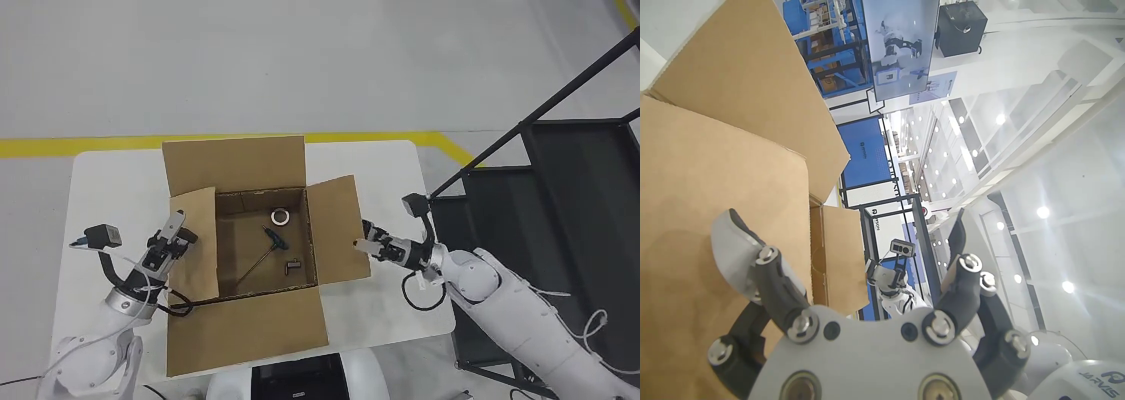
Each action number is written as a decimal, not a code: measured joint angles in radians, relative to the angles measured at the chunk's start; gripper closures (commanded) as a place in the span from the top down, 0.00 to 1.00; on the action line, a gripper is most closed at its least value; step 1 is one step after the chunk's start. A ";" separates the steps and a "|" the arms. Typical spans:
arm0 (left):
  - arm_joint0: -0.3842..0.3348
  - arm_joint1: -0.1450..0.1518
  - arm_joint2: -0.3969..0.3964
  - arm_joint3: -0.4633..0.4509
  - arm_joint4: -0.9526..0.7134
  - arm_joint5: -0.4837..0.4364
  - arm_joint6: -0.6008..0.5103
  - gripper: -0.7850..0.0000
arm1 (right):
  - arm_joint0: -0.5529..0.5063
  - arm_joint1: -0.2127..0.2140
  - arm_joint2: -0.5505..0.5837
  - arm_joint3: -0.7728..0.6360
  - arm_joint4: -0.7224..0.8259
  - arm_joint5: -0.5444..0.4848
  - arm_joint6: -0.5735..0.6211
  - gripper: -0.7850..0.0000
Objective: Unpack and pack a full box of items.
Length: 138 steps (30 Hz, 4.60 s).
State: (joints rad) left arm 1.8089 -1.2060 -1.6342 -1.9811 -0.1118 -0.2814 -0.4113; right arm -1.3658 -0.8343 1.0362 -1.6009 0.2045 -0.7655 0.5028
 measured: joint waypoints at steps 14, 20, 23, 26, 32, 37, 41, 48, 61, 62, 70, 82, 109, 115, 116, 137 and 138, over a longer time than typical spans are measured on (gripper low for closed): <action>-0.009 0.001 0.015 0.008 0.007 0.006 0.008 1.00 | 0.255 -0.099 -0.230 0.024 0.022 -0.030 0.125 1.00; 0.006 0.002 0.000 -0.006 0.007 0.011 0.020 1.00 | 0.369 -0.162 -0.348 0.071 -0.090 0.074 0.122 1.00; 0.013 0.002 -0.006 -0.012 0.007 0.014 0.022 1.00 | 0.407 -0.187 -0.388 0.079 -0.163 0.149 0.116 1.00; 0.016 0.003 -0.007 -0.016 0.006 0.019 0.021 1.00 | 0.429 -0.204 -0.412 0.078 -0.225 0.210 0.114 1.00; 0.012 0.003 -0.002 -0.016 0.006 0.029 0.017 1.00 | 0.437 -0.214 -0.405 0.058 -0.279 0.247 0.110 1.00; 0.007 0.005 -0.013 -0.026 -0.023 0.035 0.002 1.00 | 0.399 -0.196 -0.339 0.018 -0.220 0.143 0.115 1.00; 0.005 0.009 -0.063 -0.035 -0.076 0.038 -0.022 1.00 | 0.337 -0.156 -0.237 -0.008 -0.151 0.029 0.184 1.00; 0.004 0.014 -0.159 -0.053 -0.174 0.044 -0.050 1.00 | 0.171 -0.071 -0.031 -0.042 -0.132 0.067 0.360 1.00; -0.063 0.022 -0.281 0.009 -0.201 0.067 -0.013 1.00 | -0.022 -0.019 0.038 -0.122 -0.157 0.219 0.596 1.00; -0.072 0.022 -0.280 0.015 -0.198 0.061 -0.001 1.00 | -0.018 -0.023 0.016 -0.123 -0.144 0.213 0.609 1.00; -0.162 0.013 -0.213 0.093 -0.187 -0.016 0.103 1.00 | 0.058 -0.061 -0.133 -0.091 -0.132 0.204 0.617 1.00; -0.240 0.010 -0.160 0.135 -0.130 -0.019 0.113 1.00 | 0.136 -0.101 -0.271 -0.097 0.107 0.068 0.621 1.00; -0.034 0.017 -0.195 -0.002 -0.183 0.094 -0.111 1.00 | 0.321 -0.147 -0.352 0.029 -0.064 0.037 0.265 1.00; 0.029 0.027 -0.263 -0.018 -0.330 0.161 -0.299 1.00 | 0.335 -0.166 -0.369 0.038 -0.143 0.094 0.230 1.00; 0.038 0.030 -0.283 -0.017 -0.360 0.177 -0.340 1.00 | 0.337 -0.169 -0.372 0.040 -0.148 0.099 0.228 1.00; -0.117 0.126 -0.314 0.063 -0.148 0.584 -0.919 1.00 | 0.362 -0.200 -0.373 0.055 -0.178 0.131 0.248 1.00; -0.128 0.128 -0.302 0.073 -0.147 0.584 -0.923 1.00 | 0.362 -0.201 -0.371 0.055 -0.179 0.132 0.249 1.00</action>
State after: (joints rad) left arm 1.6805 -1.0778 -1.9359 -1.9078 -0.2588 0.3024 -1.3340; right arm -1.0042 -1.0349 0.6649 -1.5462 0.0252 -0.6340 0.7516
